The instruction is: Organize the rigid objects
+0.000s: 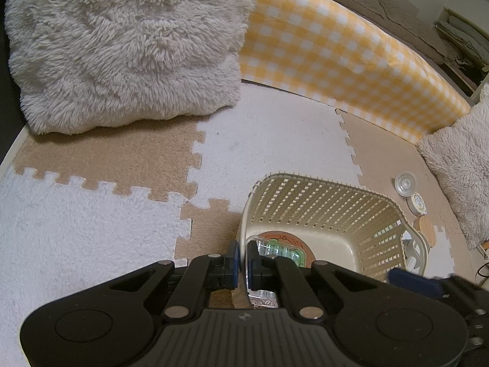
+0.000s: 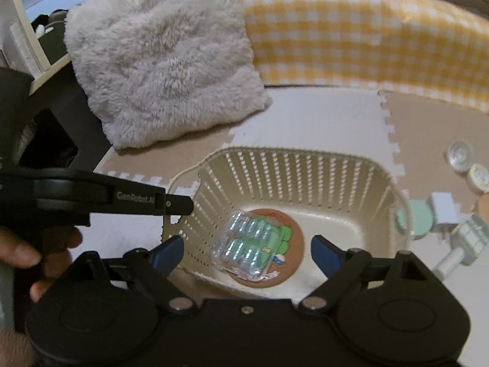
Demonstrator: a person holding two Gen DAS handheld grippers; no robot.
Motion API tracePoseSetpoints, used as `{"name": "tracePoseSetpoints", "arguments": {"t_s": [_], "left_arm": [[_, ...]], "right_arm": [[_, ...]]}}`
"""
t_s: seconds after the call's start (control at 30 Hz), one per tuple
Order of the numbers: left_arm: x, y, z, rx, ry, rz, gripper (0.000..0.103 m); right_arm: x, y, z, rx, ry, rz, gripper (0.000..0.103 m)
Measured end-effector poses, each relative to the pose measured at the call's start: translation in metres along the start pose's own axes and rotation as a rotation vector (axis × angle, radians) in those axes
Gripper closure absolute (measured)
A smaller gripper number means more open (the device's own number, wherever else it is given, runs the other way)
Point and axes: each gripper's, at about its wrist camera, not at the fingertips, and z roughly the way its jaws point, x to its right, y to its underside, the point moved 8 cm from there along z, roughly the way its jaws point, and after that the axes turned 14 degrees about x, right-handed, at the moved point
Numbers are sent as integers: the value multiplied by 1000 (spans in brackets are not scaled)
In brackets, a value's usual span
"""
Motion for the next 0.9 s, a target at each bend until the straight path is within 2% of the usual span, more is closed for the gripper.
{"name": "tracePoseSetpoints", "arguments": {"t_s": [0.17,0.37,0.6,0.9], "left_arm": [[0,0,0,0,0,0,98],[0,0,0,0,-1,1,98],[0,0,0,0,-1,3,98],[-1,1,0,-1,-3,9,98]], "right_arm": [[9,-16,-26,49,-2,-9,0],[30,-33,-55,108,44,-50,0],[75,-39,-76,140,142,-46,0],[146,-25,-84,139,302,-9,0]]}}
